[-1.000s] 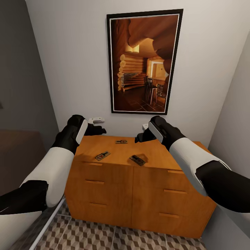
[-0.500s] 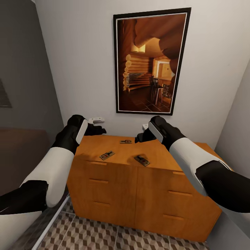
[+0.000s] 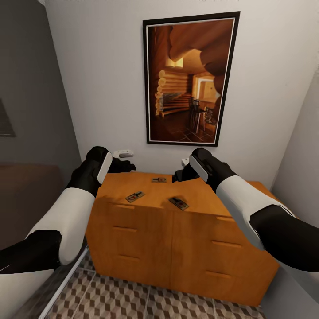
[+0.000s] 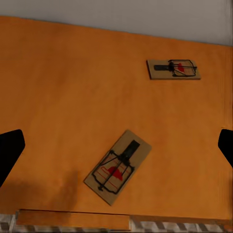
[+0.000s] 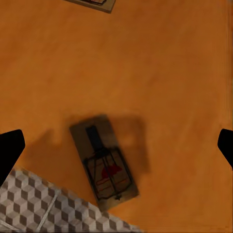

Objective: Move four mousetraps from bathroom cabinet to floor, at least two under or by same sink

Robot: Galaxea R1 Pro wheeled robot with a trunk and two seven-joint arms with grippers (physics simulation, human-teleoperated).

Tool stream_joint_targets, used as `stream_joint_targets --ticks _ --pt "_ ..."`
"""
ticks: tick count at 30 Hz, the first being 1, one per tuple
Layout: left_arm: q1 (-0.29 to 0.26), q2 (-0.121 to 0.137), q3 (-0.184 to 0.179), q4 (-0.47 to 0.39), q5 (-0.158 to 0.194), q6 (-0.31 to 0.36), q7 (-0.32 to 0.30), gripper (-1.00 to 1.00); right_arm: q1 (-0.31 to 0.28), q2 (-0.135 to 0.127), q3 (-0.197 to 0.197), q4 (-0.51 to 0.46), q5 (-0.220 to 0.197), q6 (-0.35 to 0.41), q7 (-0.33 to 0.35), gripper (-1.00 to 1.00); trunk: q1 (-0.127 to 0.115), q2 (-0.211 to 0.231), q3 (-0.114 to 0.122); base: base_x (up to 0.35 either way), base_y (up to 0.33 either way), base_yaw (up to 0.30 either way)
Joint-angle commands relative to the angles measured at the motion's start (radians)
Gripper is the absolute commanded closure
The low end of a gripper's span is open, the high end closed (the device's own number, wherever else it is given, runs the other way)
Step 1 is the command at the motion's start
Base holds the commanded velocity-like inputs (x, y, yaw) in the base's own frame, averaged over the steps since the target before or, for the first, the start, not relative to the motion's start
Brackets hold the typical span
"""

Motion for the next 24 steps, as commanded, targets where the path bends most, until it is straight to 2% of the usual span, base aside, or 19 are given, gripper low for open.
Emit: stream_joint_targets --ticks 1,10,24 --pt "-0.001 -0.001 0.001 -0.001 0.005 0.004 0.002 -1.00 -0.001 -0.001 0.005 -0.001 -0.003 0.003 0.000 -1.00 0.000 -0.001 -0.001 -0.172 -0.144 0.001" --pt "-0.001 -0.004 0.001 -0.002 0.004 0.004 0.002 -1.00 -0.001 -0.001 0.005 -0.001 -0.003 0.003 0.000 -1.00 0.000 -0.001 -0.001 -0.169 -0.142 0.000" --pt "-0.001 -0.003 0.001 -0.002 0.005 0.004 0.002 -1.00 -0.001 -0.001 0.007 0.002 -0.003 0.003 -0.001 -1.00 0.000 -0.001 -0.001 -0.025 -0.021 0.000"
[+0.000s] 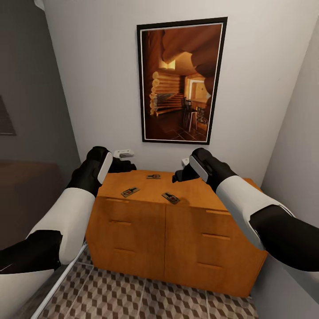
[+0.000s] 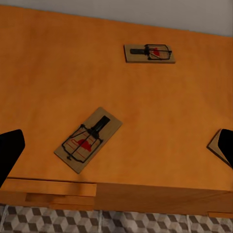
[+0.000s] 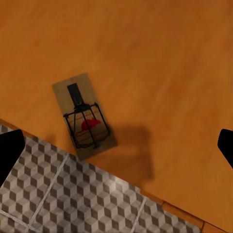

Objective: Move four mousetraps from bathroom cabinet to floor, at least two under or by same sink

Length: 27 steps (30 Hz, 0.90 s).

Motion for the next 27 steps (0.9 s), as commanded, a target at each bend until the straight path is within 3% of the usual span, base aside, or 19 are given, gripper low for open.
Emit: stream_joint_targets --ticks 1,27 --pt "-0.001 0.000 0.001 -0.001 0.005 0.004 0.002 -1.00 -0.001 -0.001 0.005 0.000 -0.003 0.003 0.000 -1.00 0.000 -0.001 -0.001 -0.003 -0.002 0.000" --pt "-0.001 -0.001 0.000 0.001 0.001 0.003 0.003 -1.00 -0.013 0.005 -0.005 0.027 -0.008 0.003 -0.009 -1.00 0.000 -0.001 -0.001 0.025 0.000 0.000"
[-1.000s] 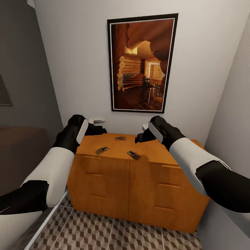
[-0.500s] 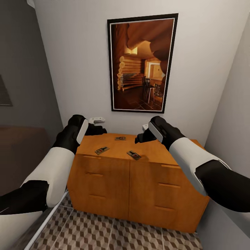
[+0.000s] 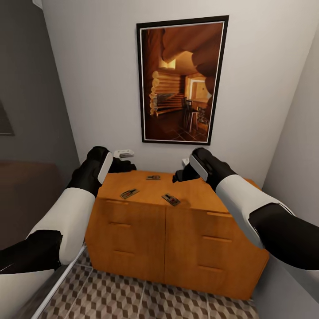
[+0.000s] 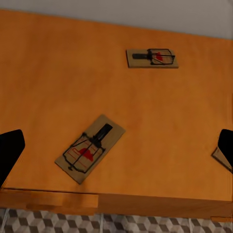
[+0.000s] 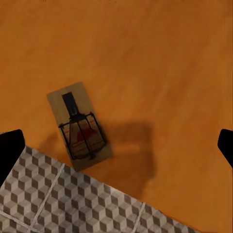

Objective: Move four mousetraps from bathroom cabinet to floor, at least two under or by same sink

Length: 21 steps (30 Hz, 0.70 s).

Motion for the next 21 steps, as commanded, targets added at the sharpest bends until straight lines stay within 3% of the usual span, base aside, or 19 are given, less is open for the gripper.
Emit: stream_joint_targets --ticks 1,8,21 --pt "-0.001 0.000 0.001 -0.001 0.005 0.004 0.002 -1.00 -0.001 -0.001 0.006 -0.001 -0.004 0.003 -0.001 -1.00 0.000 -0.001 -0.001 0.231 0.000 0.000" --pt "-0.001 0.000 0.000 -0.003 0.006 0.004 0.002 -1.00 -0.001 -0.001 0.005 -0.001 -0.004 0.003 -0.001 -1.00 0.000 -0.001 -0.001 0.132 0.000 0.000" --pt "-0.001 0.000 0.000 -0.002 0.007 0.005 0.002 -1.00 -0.001 0.002 0.005 0.000 -0.004 0.003 -0.001 -1.00 0.000 -0.001 -0.001 0.017 0.000 0.000"
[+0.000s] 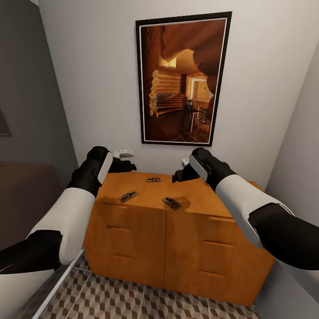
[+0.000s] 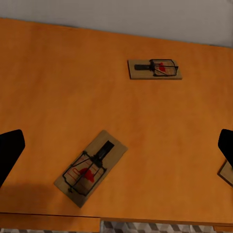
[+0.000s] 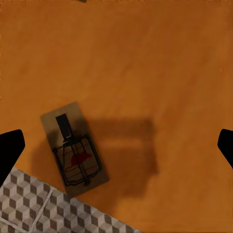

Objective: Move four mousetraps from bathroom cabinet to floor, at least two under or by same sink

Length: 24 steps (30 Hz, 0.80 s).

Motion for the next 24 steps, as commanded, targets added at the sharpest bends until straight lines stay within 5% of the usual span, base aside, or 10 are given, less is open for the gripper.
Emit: stream_joint_targets --ticks 1,24 --pt "-0.001 0.000 0.000 0.000 0.006 0.004 0.002 -1.00 -0.001 -0.001 0.006 -0.001 -0.004 0.003 -0.001 -1.00 0.000 -0.001 -0.001 0.034 0.000 0.000" --pt "-0.001 0.000 0.000 0.001 0.008 0.004 0.002 -1.00 -0.001 0.014 0.002 0.001 -0.015 0.003 0.011 -1.00 0.000 -0.001 -0.001 0.008 0.000 0.000"
